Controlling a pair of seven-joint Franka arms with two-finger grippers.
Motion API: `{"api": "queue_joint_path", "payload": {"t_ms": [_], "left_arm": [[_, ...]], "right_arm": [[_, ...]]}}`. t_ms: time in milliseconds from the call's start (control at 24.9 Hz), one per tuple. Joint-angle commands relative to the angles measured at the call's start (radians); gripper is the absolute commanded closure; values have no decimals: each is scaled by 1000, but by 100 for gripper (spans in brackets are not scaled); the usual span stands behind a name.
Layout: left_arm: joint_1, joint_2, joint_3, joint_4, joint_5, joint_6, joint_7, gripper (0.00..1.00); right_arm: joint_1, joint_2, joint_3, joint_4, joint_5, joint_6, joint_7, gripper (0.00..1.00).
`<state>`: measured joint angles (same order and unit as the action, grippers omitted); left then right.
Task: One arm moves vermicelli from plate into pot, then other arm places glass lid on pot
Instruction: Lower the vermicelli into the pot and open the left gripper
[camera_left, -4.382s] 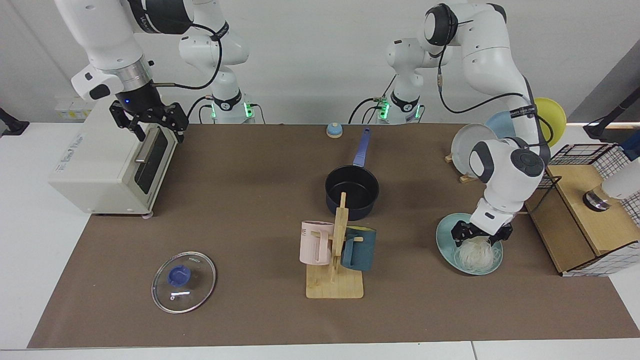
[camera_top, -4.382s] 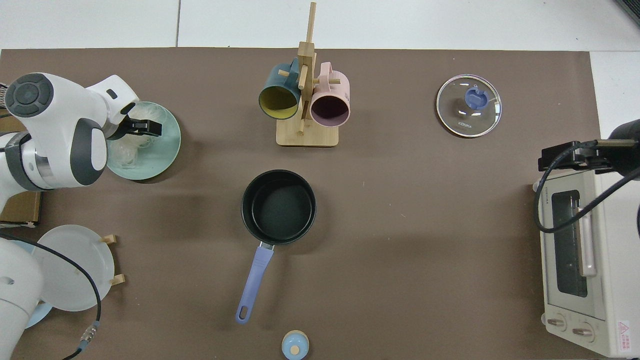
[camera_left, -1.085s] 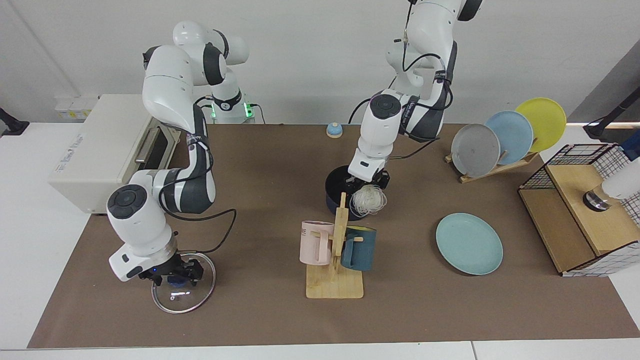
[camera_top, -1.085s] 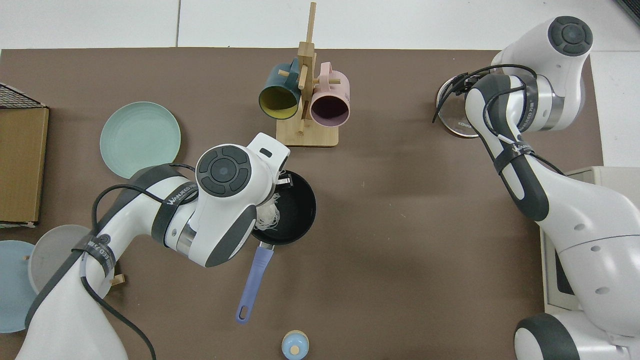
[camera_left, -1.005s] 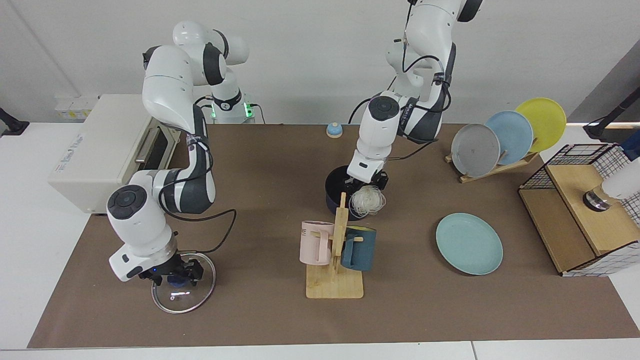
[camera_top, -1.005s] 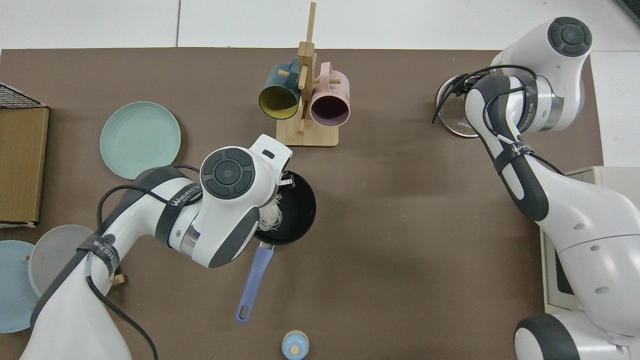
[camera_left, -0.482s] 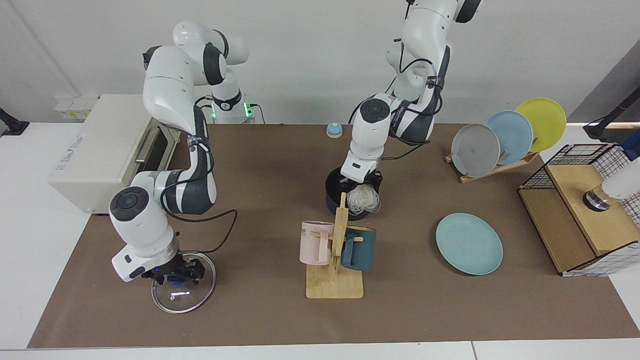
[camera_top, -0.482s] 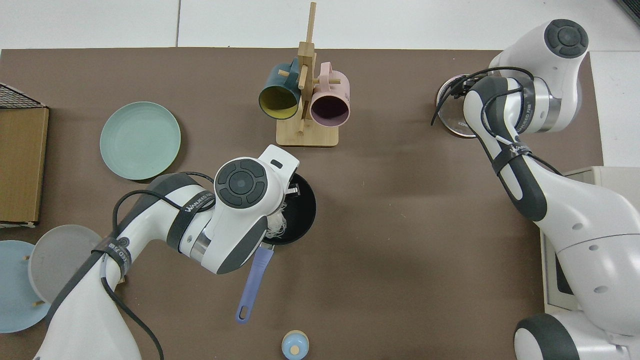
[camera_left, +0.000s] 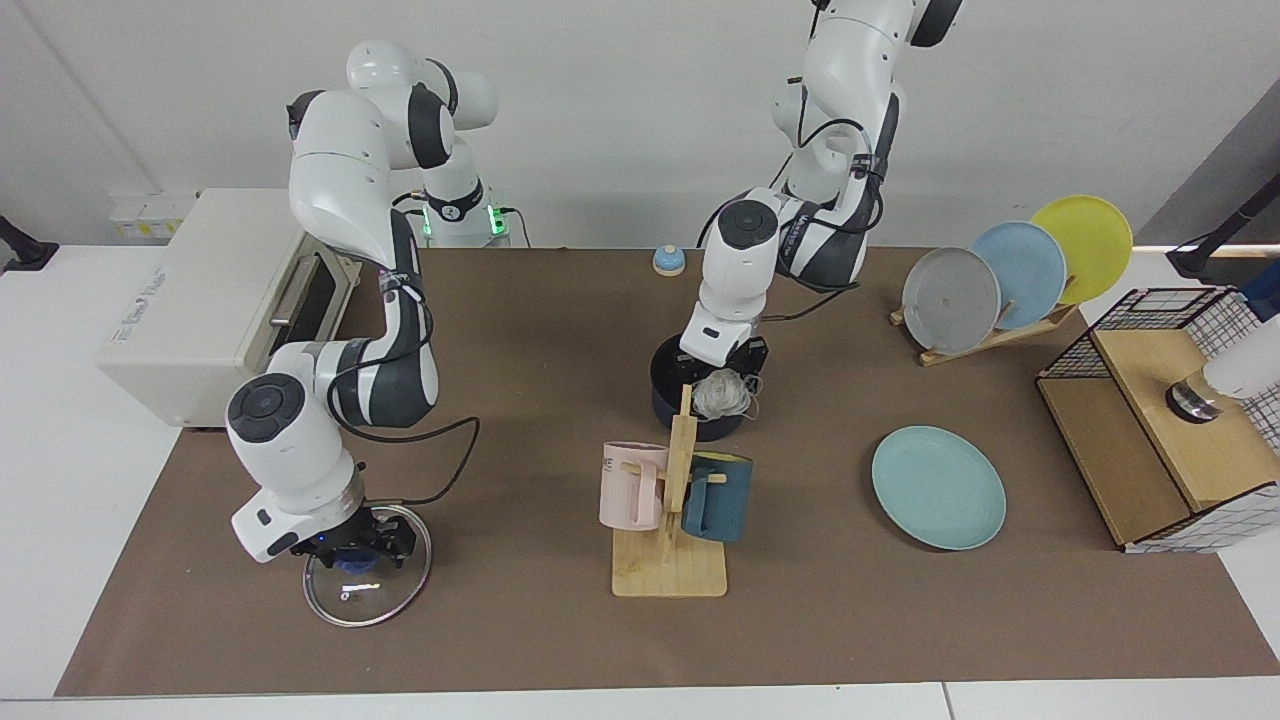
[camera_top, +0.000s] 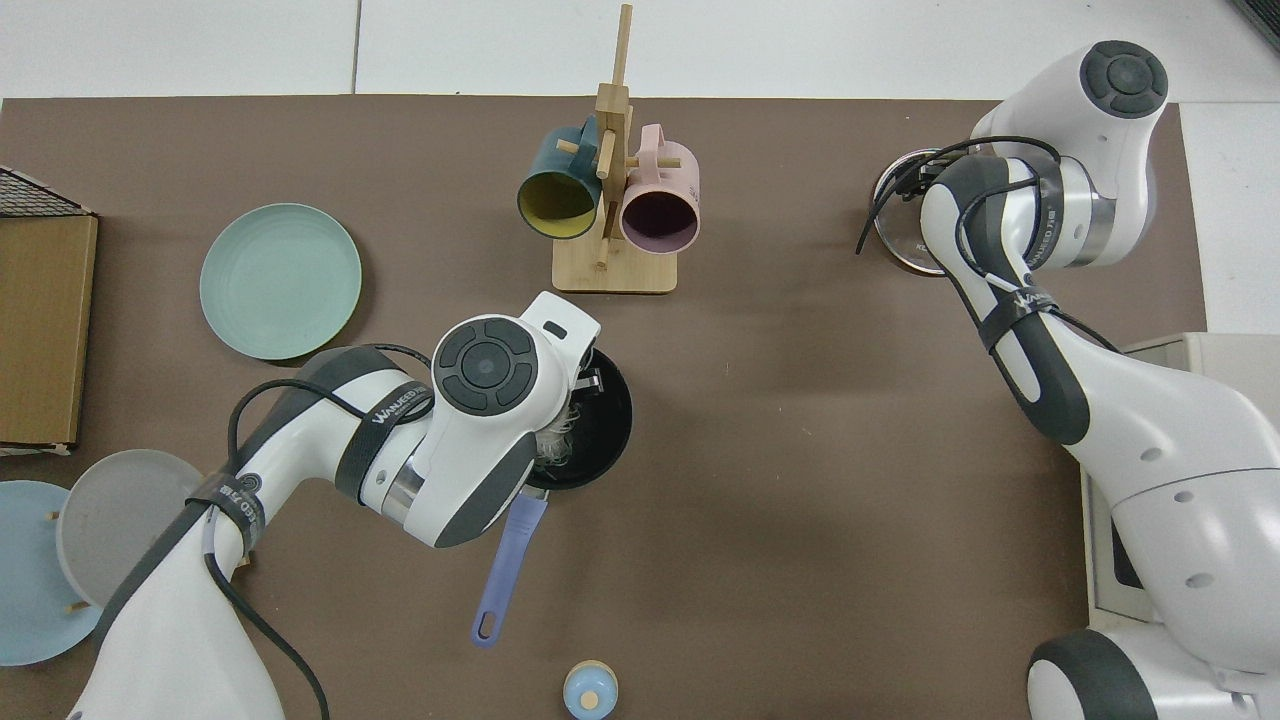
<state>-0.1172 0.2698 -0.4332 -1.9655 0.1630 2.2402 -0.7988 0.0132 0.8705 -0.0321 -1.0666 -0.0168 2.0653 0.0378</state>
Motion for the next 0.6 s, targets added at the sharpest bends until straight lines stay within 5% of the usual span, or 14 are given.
{"api": "queue_joint_path", "payload": {"t_ms": [0, 121, 201, 563], "left_arm": [[-1, -40, 19, 69, 27, -108, 4, 0], [4, -55, 30, 108, 26, -152, 23, 0], [4, -67, 62, 131, 27, -169, 59, 0], [-2, -72, 290, 208, 10, -214, 488, 0]], "right_arm": [[-6, -36, 4, -55, 14, 25, -1, 39], [-7, -36, 3, -55, 14, 24, 0, 82], [-4, -39, 3, -55, 14, 24, -1, 96], [4, -79, 3, -53, 15, 13, 7, 100]]}}
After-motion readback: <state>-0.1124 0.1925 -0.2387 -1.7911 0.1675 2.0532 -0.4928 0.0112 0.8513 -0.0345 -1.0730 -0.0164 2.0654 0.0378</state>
